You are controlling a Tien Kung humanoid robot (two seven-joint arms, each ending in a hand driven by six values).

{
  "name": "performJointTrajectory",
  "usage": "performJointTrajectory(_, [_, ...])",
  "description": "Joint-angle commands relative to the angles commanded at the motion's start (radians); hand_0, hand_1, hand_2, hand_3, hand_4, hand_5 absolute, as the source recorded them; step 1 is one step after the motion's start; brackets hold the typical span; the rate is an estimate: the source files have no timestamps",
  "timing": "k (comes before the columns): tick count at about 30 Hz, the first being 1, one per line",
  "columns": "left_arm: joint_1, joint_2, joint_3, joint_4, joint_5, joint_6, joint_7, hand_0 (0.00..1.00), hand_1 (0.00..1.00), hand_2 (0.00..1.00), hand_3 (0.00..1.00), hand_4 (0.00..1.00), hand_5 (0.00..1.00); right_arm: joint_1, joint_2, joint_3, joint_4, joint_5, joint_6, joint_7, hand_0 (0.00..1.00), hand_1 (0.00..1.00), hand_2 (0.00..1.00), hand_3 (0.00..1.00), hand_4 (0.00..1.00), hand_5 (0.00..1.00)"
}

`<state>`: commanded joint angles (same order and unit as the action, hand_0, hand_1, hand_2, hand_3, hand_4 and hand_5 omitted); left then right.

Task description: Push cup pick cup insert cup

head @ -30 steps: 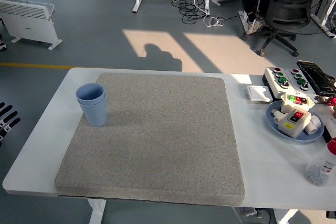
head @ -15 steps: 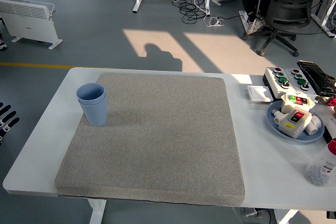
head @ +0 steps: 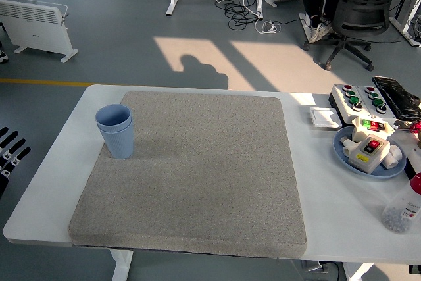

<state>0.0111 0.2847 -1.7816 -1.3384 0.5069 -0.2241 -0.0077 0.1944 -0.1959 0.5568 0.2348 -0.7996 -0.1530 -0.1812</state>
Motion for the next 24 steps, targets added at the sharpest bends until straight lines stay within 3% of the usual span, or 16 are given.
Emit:
performJointTrajectory(1, [0.0,0.0,-0.001,0.002,-0.001,0.001,0.0,0.814,0.831,0.827,0.759,0.678,0.998,0.001,0.0,-0.001,0.0,0.0,0.0,0.0,0.729,0.665,0.636,0.572,0.128,0.365])
performJointTrajectory(6, [-0.004,0.0,0.001,0.009,-0.022,-0.008,0.009,0.814,0.831,0.827,0.759,0.678,0.998,0.004,-0.001,-0.005,0.0,0.006,0.0,0.002,0.729,0.665,0.636,0.572,0.128,0.365])
performJointTrajectory(7, [-0.005,0.0,0.002,0.011,-0.028,-0.007,0.01,0.896,0.9,0.958,0.93,0.678,0.998,0.005,-0.002,-0.005,-0.001,0.007,0.0,0.002,0.729,0.664,0.636,0.572,0.128,0.365])
performJointTrajectory(24, [-0.012,-0.003,-0.004,0.014,-0.007,-0.013,0.014,0.904,0.908,0.97,0.95,0.686,0.998,0.017,-0.004,-0.006,-0.002,0.008,0.0,0.003,0.729,0.664,0.636,0.572,0.128,0.365])
